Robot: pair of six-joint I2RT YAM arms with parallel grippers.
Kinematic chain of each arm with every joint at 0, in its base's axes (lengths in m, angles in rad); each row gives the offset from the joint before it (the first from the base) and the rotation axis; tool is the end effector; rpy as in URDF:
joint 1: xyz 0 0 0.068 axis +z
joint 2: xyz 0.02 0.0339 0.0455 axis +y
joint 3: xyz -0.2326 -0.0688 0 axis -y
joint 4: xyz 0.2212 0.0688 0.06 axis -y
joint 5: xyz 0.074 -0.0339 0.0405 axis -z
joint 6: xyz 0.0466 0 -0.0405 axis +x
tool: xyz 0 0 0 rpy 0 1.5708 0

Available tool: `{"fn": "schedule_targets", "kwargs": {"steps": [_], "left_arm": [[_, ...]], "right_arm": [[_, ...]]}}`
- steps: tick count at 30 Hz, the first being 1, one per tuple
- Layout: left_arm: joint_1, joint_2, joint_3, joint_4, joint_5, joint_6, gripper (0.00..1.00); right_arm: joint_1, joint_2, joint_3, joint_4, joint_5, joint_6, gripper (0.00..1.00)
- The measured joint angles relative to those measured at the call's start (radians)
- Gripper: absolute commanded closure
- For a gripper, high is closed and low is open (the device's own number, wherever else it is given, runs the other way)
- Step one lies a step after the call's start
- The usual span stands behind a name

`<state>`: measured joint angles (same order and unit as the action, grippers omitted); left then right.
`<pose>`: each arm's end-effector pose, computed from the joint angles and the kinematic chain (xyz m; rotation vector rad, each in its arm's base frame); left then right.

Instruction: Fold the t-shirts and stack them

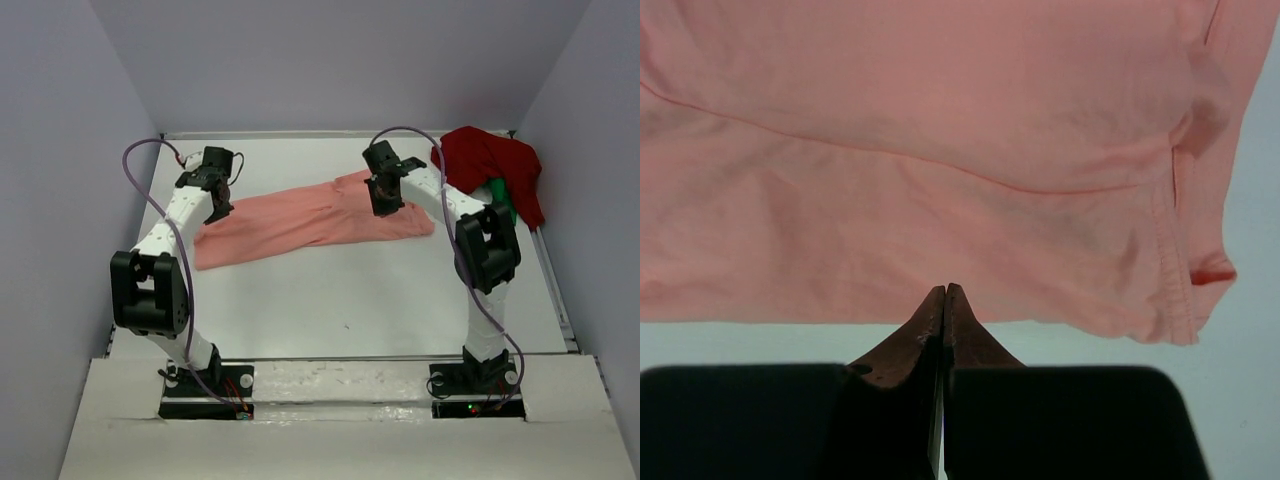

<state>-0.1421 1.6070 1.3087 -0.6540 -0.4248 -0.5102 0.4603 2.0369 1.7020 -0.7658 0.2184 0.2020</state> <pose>0.3245 -0.0270 0.2434 -0.6059 2.3452 0.2463 0.3694 0.1719 0.1987 -0.2700 2.6145 -0.0678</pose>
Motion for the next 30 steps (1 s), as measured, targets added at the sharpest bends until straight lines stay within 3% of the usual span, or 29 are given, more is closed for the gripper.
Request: {"fn": "schedule_targets", "kwargs": {"steps": [18, 30], "left_arm": [[0.009, 0.213, 0.069, -0.017, 0.024, 0.004, 1.00], [0.084, 0.339, 0.151, -0.044, 0.051, -0.008, 1.00]], "right_arm": [[-0.074, -0.069, -0.048, 0.027, 0.003, 0.013, 1.00], [-0.093, -0.153, -0.048, 0.028, 0.003, 0.008, 1.00]]}}
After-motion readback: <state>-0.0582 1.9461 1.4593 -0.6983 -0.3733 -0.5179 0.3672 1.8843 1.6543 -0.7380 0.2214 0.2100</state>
